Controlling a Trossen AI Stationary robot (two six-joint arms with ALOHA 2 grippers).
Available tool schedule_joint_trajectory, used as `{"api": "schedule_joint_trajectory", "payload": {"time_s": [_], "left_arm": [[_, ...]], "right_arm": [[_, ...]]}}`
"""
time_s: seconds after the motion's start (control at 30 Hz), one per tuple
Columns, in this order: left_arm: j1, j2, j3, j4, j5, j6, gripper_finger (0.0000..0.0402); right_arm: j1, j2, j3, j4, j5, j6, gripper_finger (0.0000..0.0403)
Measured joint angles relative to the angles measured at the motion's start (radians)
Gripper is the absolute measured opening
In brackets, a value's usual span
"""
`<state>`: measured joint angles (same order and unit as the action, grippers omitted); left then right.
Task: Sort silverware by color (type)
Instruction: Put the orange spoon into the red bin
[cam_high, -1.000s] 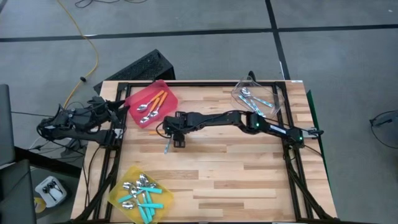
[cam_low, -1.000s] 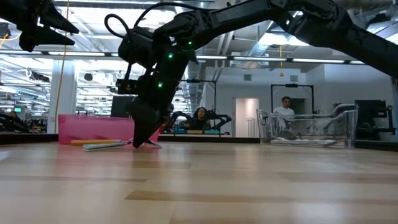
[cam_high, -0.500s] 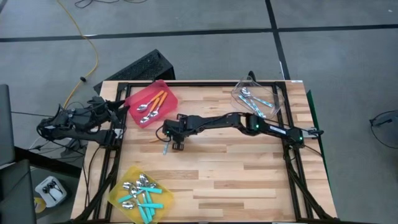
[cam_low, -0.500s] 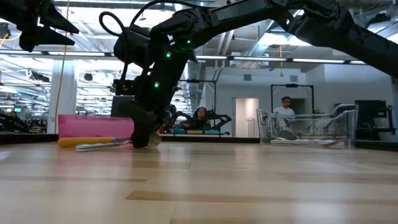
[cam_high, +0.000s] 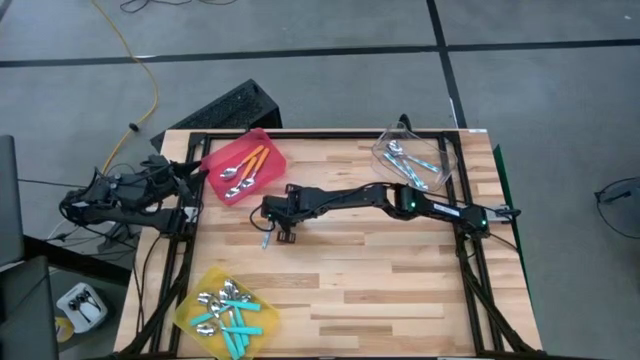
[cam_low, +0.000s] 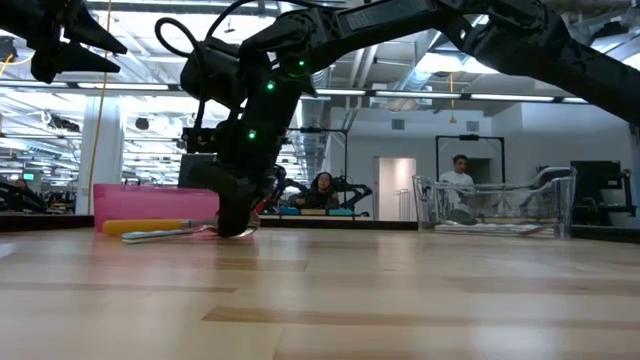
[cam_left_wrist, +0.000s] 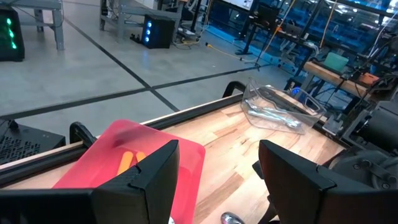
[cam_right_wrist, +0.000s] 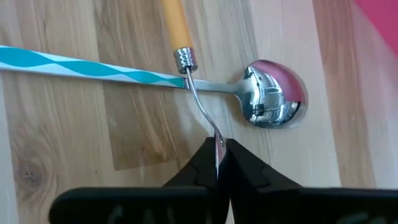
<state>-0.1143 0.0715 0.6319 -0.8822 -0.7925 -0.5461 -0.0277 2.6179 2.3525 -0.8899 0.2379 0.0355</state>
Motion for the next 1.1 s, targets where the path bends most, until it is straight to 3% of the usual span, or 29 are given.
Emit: {"api": "schedule_joint_trajectory", "payload": {"time_s": [0.6,0.9,1.1], "left_arm": [[0.0,0.0,0.0,0.0,0.0,0.0,0.0205],[0.0,0.0,0.0,0.0,0.0,0.0,0.0205],[0.0,0.0,0.0,0.0,0.0,0.0,0.0205]], "right_arm": [[0.001,-0.052,0.0,-0.002,-0.038,-0.01,0.004],[-0.019,-0.125,0.0,0.091,-0.038,-0.021,0.004],[-0.069,-0.14,0.003,0.19,-0.107,-0.02,0.004]]}}
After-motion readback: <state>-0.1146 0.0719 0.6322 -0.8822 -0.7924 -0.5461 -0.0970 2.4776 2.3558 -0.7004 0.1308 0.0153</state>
